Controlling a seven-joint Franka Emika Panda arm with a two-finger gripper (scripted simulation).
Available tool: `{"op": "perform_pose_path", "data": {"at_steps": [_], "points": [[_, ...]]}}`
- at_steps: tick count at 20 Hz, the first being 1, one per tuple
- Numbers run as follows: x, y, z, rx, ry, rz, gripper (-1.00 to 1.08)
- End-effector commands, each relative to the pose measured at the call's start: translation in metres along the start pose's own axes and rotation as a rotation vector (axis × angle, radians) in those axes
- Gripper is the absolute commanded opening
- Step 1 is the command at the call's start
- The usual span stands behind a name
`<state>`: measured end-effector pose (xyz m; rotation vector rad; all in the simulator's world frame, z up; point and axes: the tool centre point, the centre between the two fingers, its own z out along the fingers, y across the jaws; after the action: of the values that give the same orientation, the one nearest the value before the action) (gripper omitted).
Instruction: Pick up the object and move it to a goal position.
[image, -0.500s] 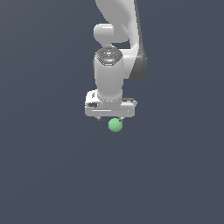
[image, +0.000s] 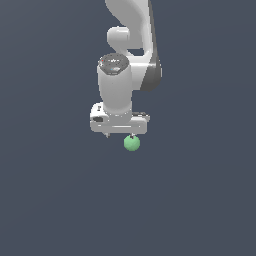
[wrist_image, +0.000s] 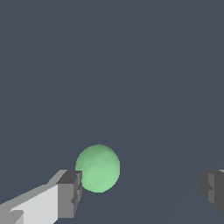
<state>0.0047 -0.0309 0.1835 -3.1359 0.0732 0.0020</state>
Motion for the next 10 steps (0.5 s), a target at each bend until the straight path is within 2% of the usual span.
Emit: {"op": "perform_pose_path", "data": {"at_steps": [1, 10], "points": [[-0.0003, 0.007, -0.0006, 0.002, -0.003, 0.011, 1.0], [-0.0033, 0.0032, 0.0061, 0.0, -0.003, -0.03, 1.0]]}}
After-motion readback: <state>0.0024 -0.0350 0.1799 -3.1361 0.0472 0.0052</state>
